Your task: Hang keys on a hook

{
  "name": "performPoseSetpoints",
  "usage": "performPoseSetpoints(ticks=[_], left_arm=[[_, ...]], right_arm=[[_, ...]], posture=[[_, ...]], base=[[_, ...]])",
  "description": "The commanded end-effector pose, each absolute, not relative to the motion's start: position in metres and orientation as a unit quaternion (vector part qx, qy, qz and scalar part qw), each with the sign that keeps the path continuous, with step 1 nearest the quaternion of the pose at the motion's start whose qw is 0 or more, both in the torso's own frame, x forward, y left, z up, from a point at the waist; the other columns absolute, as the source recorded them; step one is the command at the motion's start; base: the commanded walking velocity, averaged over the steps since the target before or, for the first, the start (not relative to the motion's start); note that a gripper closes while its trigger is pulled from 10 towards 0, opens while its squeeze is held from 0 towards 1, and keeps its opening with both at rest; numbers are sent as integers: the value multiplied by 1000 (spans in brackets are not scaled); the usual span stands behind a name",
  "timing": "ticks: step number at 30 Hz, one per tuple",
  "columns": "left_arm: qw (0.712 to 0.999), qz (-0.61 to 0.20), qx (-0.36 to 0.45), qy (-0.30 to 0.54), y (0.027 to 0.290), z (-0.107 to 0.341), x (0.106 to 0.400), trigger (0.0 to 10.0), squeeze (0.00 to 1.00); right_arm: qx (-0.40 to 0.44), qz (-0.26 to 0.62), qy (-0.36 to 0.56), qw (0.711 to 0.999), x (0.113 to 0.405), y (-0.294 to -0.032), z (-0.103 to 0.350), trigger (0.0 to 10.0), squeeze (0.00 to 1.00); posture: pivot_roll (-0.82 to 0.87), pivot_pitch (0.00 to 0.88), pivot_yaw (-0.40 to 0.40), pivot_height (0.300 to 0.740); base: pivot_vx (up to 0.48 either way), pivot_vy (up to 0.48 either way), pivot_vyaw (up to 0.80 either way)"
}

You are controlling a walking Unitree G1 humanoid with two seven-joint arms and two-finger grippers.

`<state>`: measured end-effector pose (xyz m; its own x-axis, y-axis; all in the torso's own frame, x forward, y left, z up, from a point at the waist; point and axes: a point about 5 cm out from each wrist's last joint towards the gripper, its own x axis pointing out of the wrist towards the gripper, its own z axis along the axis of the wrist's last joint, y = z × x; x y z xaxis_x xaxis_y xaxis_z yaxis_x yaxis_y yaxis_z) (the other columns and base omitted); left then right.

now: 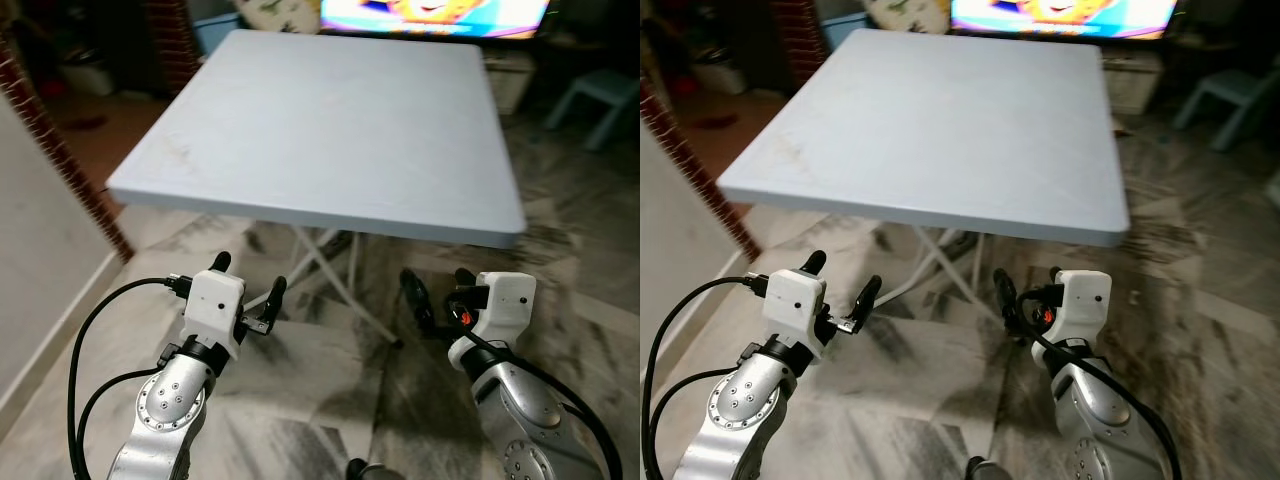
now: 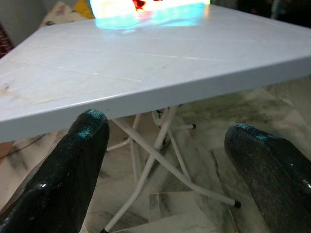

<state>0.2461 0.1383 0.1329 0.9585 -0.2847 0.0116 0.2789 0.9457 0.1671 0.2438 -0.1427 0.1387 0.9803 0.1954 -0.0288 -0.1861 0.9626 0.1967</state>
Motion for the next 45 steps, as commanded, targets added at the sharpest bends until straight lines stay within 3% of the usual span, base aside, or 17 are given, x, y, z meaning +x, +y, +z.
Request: performPoseSetpoints(ticks=[1, 28, 36, 45], left_arm=[[986, -142, 90, -18, 140, 133, 245, 10000, 0], [987, -145, 71, -13, 136, 133, 248, 10000, 0], [987, -144, 68, -13, 136, 134, 253, 10000, 0], [987, -145, 63, -10, 136, 133, 252, 10000, 0]], right_arm=[[94, 99, 24, 990, 244, -142, 139, 10000, 0], [81, 84, 9, 993, 253, -152, 146, 10000, 0], [80, 85, 7, 993, 252, -150, 146, 10000, 0], [79, 81, 7, 994, 251, -151, 146, 10000, 0]], posture=[[38, 162, 38, 740], [23, 176, 39, 740], [20, 182, 39, 740], [17, 178, 44, 740]], base=[[0, 0, -800], [0, 0, -800], [0, 0, 0], [0, -427, 0]])
